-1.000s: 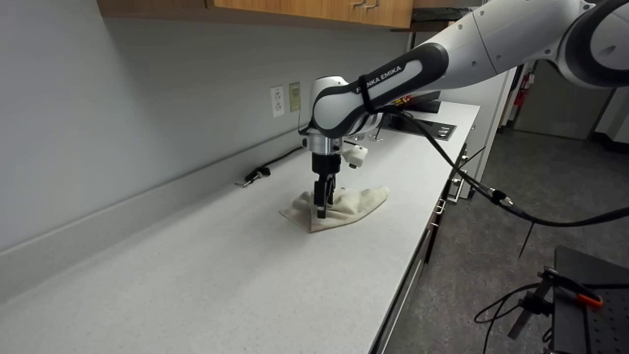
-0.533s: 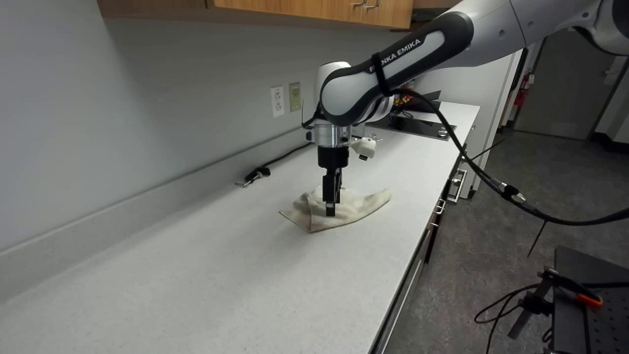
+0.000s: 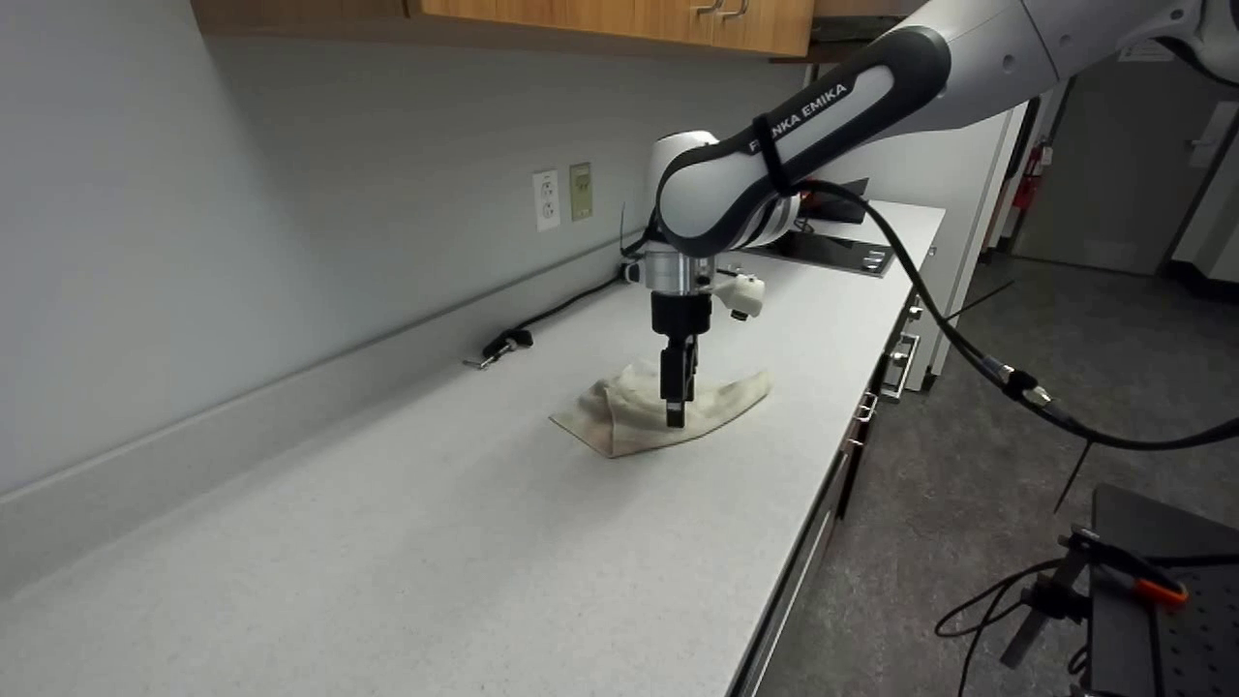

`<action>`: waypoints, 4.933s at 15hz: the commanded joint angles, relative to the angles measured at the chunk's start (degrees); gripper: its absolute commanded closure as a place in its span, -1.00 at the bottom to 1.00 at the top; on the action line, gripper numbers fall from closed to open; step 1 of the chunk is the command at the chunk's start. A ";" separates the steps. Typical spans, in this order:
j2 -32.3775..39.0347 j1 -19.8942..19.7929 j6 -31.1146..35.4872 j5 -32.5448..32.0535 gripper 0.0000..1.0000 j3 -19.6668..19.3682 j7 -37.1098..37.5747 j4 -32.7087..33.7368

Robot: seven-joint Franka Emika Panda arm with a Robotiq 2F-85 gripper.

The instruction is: Straighten out the cloth

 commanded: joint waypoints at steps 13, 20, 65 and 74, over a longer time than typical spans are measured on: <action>11.30 -1.15 6.53 0.15 -0.76 -1.51 -1.18 13.78; 18.09 -1.84 4.41 1.20 -0.77 -0.31 -1.26 23.34; -2.97 -0.21 7.52 3.99 -0.72 -0.35 2.41 -9.58; -5.60 -0.16 8.62 4.94 -0.73 -0.30 4.31 -17.10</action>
